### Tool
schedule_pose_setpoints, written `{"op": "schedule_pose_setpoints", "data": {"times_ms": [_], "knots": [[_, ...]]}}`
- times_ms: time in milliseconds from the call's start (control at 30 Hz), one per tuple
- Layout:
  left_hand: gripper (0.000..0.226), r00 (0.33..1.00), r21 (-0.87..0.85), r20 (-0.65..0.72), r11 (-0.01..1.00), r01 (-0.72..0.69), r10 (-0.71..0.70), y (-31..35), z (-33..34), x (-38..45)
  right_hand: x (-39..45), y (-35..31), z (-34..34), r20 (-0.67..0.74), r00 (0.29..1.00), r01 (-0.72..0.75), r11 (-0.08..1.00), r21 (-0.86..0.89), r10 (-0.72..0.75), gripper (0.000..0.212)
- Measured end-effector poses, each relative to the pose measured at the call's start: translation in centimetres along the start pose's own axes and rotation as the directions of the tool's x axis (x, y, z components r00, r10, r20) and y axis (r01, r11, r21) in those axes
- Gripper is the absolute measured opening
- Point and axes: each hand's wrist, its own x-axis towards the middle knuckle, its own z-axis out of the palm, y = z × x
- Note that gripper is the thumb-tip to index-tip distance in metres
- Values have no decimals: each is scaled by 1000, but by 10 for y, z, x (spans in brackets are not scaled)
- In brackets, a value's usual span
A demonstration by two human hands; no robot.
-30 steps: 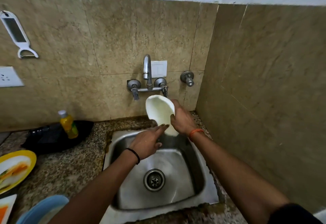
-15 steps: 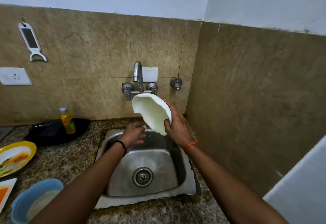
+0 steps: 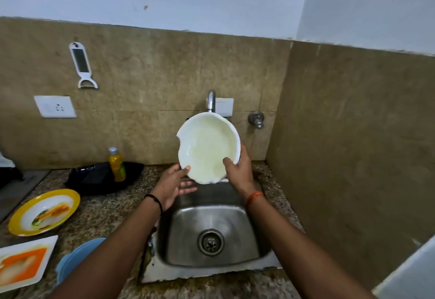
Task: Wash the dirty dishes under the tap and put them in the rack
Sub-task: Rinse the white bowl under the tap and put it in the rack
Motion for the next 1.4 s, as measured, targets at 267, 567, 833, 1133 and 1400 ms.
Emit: {"op": "schedule_pose_setpoints", "data": {"times_ms": [267,567,833,1133,1400], "knots": [[32,986,-16,-157,998,-59,55,53,-101,-9,6,17,116,25,947,-322,946,32,321,36],[30,855,370,-428,920,-129,292,91,-190,-3,13,1,207,-96,972,-236,915,-328,216,32],[26,670,771,-284,579,-265,685,102,-202,7,48,-28,238,473,608,-791,432,433,638,84],[50,524,937,170,28,-349,835,89,-255,9,76,-14,264,534,614,-753,227,618,581,16],[51,750,969,246,-142,-201,614,102,-368,26,74,23,334,600,664,-746,458,483,447,43]]}}
